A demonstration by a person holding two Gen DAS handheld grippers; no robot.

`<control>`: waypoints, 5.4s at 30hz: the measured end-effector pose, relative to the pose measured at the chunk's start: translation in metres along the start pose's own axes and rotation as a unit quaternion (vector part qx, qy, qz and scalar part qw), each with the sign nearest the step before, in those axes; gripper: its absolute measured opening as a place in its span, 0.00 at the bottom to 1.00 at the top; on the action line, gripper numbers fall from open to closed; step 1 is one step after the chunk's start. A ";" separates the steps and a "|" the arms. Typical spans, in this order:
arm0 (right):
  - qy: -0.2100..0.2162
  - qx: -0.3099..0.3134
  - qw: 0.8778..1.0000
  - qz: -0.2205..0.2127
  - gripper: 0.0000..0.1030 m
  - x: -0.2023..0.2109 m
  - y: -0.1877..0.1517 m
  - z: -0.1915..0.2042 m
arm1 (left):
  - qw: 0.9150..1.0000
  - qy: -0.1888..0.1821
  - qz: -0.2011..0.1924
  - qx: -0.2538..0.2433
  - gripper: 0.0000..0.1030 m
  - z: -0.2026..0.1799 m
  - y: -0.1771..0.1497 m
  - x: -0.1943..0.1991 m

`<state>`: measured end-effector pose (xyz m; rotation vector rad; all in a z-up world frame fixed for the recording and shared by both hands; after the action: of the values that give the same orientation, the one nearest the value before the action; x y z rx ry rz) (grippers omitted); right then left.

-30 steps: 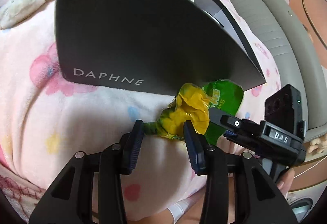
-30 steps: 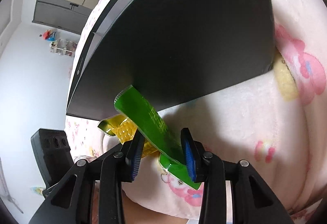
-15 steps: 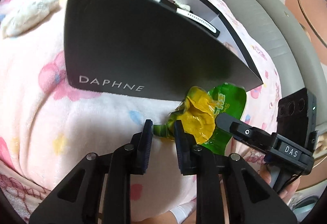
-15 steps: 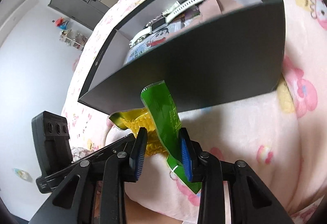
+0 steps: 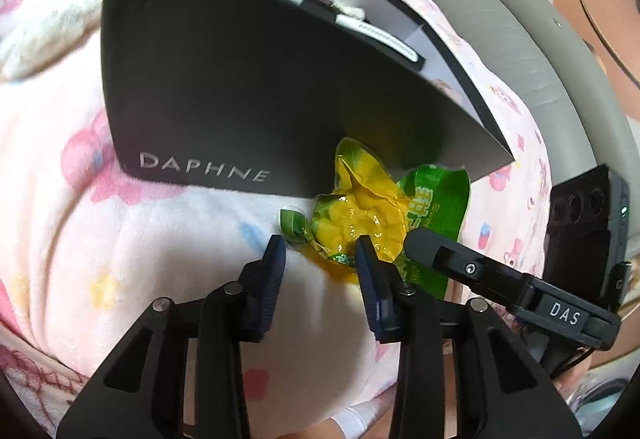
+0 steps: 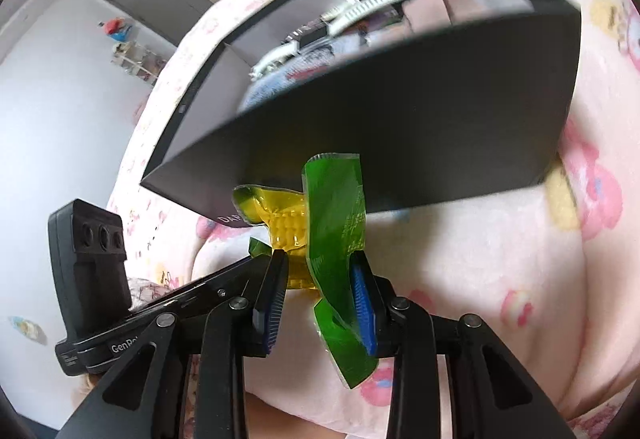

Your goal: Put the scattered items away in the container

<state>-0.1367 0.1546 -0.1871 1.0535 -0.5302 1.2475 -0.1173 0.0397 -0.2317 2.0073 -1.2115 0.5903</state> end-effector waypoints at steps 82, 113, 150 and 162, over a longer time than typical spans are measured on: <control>-0.071 -0.030 0.996 0.054 0.49 -0.033 -0.002 -0.003 | 0.990 0.131 -0.051 0.013 0.35 0.018 0.002 0.085; 0.035 0.003 0.996 0.084 0.42 -0.032 -0.012 0.029 | 0.999 0.033 0.004 -0.018 0.12 0.000 -0.008 0.048; -0.073 0.030 0.996 -0.044 0.34 -0.002 0.122 0.012 | 0.990 0.107 -0.073 -0.046 0.30 -0.027 0.140 0.020; -0.148 0.092 0.976 -0.129 0.34 0.060 0.070 0.062 | 0.985 0.065 -0.112 -0.115 0.38 -0.078 0.083 0.074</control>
<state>-0.1724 0.1289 -0.0857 1.4299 -0.4917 0.9273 -0.1586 0.0311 -0.1028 1.8474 -0.9166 0.4414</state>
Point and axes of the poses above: each gripper's, at about its wrist camera, not at the fingertips, and x roughly against the way its jaws point, z to its left, y to its top, the point moved 8 cm from there along -x, roughly the way its jaws point, and after that the axes turned 6 degrees about -y, right-handed, at the moved point
